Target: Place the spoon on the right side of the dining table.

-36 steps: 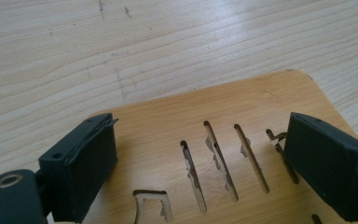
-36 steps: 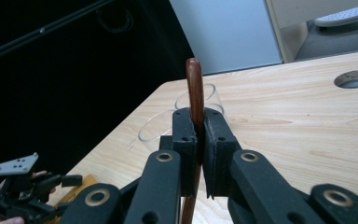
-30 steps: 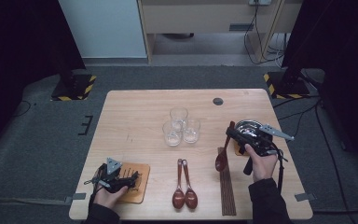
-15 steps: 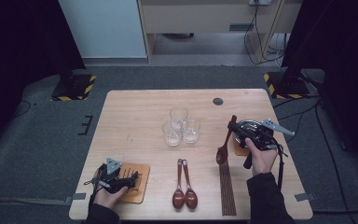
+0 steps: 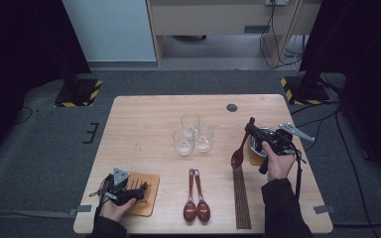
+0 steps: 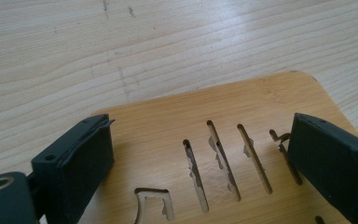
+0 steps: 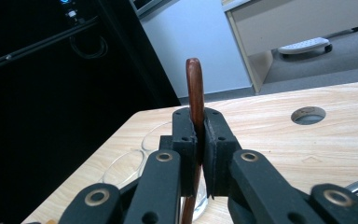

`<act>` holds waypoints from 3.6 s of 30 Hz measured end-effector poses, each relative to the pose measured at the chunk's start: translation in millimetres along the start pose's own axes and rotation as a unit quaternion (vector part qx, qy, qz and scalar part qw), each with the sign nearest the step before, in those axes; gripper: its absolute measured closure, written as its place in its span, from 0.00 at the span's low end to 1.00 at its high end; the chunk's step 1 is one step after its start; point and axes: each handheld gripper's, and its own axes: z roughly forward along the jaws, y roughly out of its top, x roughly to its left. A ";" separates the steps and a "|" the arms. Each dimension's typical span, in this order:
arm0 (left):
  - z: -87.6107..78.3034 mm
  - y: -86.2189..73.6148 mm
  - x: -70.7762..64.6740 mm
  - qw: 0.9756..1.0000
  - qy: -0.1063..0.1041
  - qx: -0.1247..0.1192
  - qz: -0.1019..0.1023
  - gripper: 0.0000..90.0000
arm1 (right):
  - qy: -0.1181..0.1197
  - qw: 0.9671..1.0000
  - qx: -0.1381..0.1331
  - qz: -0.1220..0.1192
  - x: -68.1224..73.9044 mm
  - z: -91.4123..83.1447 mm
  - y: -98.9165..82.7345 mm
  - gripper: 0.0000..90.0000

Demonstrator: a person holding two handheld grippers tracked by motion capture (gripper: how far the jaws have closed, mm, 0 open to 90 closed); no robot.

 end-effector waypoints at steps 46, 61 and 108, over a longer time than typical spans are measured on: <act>0.0 -0.1 0.1 1.000 0.000 0.000 0.000 0.06 | -0.061 0.995 -0.070 0.022 -27.0 -4.2 22.1 0.94; 0.0 -0.1 0.3 1.000 0.000 0.000 0.001 0.06 | -0.087 0.992 -0.091 0.032 -39.8 -6.8 25.4 0.94; 0.0 -0.2 0.5 1.000 -0.001 0.000 0.002 0.06 | -0.188 0.974 -0.106 0.070 -88.3 -3.2 26.1 0.94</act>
